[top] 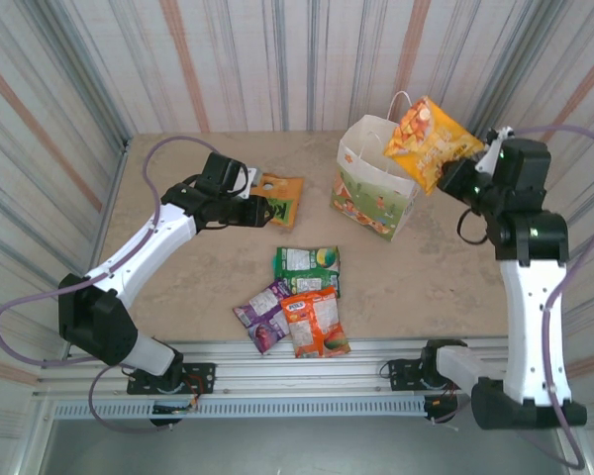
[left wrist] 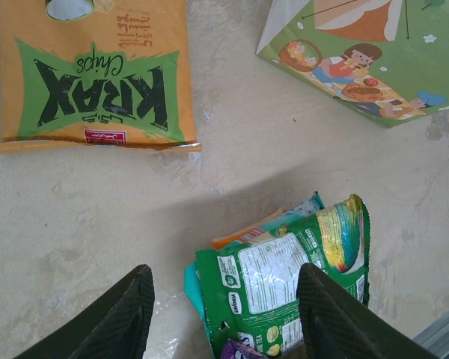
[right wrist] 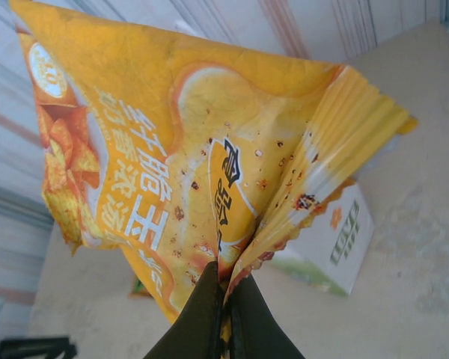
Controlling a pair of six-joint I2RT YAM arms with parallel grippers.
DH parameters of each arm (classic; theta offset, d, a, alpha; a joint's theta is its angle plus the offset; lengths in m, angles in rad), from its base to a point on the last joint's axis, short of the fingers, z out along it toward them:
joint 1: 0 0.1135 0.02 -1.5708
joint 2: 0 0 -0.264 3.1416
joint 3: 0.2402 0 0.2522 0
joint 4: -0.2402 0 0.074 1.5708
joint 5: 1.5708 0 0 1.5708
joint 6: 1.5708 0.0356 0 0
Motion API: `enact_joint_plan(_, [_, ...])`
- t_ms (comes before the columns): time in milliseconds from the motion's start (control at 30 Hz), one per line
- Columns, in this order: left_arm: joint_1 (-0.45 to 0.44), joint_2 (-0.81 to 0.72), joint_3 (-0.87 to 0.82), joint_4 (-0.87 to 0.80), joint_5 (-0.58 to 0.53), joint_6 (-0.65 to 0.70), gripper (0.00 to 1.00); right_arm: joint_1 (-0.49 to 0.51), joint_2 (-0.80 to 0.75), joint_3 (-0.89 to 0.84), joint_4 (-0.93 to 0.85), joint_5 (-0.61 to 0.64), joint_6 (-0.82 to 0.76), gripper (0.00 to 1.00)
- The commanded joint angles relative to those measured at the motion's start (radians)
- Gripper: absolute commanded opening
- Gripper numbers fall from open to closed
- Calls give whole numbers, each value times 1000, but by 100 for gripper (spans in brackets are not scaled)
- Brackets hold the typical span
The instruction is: Place the snacks into the paper bag
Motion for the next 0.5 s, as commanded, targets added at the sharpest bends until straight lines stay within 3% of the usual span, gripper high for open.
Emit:
enact_joint_plan(0, [-8,-18,25,-10,-19,0,55,1,92,48,146,53,-55,0])
enact_joint_plan(267, [-8,-2,49,-22,-40,5,55,-5,322,153,249,81,-160,0])
enact_joint_plan(467, [-8,31,78,-39,-46,12,55,-4,427,139,279,23,-199,0])
